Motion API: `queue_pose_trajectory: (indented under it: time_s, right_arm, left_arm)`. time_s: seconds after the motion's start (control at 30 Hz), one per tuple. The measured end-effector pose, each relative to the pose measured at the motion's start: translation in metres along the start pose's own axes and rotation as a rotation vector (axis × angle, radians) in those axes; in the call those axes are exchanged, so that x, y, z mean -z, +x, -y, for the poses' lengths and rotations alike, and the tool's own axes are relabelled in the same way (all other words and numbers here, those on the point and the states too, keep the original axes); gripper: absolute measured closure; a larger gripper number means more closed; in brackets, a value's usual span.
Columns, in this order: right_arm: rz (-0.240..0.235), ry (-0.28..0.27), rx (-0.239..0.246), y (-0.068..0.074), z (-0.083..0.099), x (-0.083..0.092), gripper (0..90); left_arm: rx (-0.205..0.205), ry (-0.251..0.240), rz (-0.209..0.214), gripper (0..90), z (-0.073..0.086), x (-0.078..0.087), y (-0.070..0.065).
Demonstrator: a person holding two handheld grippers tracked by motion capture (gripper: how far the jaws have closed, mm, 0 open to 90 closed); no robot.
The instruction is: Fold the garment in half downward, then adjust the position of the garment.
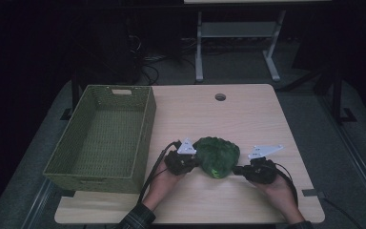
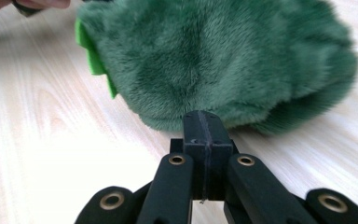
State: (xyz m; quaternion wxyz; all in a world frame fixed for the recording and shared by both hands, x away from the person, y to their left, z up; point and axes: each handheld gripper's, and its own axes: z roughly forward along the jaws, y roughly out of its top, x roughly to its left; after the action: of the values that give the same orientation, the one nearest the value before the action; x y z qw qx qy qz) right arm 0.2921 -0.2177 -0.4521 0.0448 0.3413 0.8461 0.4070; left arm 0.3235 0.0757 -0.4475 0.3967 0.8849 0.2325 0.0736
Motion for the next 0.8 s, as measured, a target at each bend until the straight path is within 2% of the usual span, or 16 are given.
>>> queue_pose_trajectory:
  time_s: [0.03,0.2,0.37,0.43,0.47,0.57,0.6,0.67,0.8]
  right_arm:
    - [0.006,-0.017,0.012,-0.001,0.001,0.004,90.0]
    - [0.056,-0.06,-0.015,-0.015,-0.004,0.02,90.0]
    - [0.126,-0.086,-0.034,-0.04,-0.014,0.018,90.0]
    - [0.153,-0.079,-0.046,-0.052,-0.02,0.014,90.0]
    - [0.163,-0.092,-0.051,-0.056,-0.021,0.012,90.0]
    - [0.177,-0.084,-0.063,-0.071,-0.03,0.001,90.0]
    - [0.174,-0.099,-0.065,-0.075,-0.032,-0.003,90.0]
    - [0.149,-0.065,-0.082,-0.082,-0.037,-0.015,90.0]
    - [0.13,-0.062,-0.061,-0.086,-0.041,-0.037,90.0]
  left_arm:
    - [0.002,-0.001,0.005,89.9,0.0,0.002,-0.002]
    - [-0.003,-0.012,0.032,89.9,-0.003,0.013,-0.01]
    - [0.011,-0.015,0.077,90.0,-0.005,0.013,-0.018]
    - [0.013,-0.011,0.082,90.0,-0.006,0.009,-0.021]
    - [0.012,-0.004,0.086,90.0,-0.006,0.007,-0.022]
    - [0.011,0.009,0.093,90.0,-0.006,-0.001,-0.024]
    - [0.006,0.017,0.097,90.0,-0.006,-0.003,-0.024]
    - [0.007,0.022,0.102,89.9,-0.006,-0.006,-0.025]
    - [0.005,0.039,0.104,89.9,-0.005,-0.014,-0.025]
